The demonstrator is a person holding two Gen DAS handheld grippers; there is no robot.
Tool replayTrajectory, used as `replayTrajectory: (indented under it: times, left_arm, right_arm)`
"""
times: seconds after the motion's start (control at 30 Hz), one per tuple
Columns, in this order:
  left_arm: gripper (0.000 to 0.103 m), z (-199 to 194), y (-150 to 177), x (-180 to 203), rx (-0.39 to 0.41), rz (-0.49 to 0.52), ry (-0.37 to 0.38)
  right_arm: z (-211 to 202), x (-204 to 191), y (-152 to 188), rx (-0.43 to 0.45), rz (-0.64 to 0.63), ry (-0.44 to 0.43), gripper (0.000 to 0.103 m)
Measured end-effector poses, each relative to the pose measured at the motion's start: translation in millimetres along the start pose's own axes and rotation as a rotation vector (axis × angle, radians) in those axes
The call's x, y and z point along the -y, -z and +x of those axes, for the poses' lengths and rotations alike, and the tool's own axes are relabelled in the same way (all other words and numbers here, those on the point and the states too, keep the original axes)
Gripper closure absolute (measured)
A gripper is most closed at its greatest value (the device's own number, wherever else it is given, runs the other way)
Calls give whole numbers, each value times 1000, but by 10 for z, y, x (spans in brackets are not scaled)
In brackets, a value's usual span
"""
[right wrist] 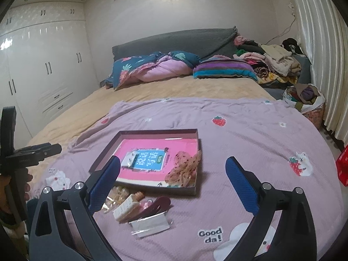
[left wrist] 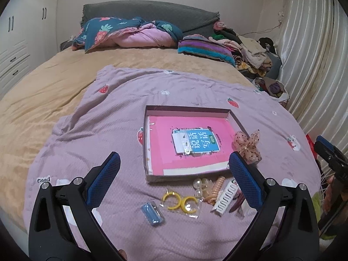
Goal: Organize jewelry
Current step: 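Withdraw both tools from the tray back toward the remaining jewelry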
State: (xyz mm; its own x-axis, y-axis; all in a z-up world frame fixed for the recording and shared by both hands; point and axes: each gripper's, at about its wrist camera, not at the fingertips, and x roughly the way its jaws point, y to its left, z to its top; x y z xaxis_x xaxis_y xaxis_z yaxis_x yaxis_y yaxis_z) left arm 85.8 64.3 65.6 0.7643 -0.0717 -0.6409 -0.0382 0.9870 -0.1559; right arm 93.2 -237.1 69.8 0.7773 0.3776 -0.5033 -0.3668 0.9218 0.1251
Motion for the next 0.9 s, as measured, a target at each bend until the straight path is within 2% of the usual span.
replayTrajectory:
  times: [0.5,0.9]
  left_arm:
    - [9,-205,326,2,-14,10,1]
    - [9,-183,644,2,-75,27,-4]
  right_arm:
    - [-72,-268,262,-48,-71,-33,6]
    - [-60,-339,521,-102,-112,-43,5]
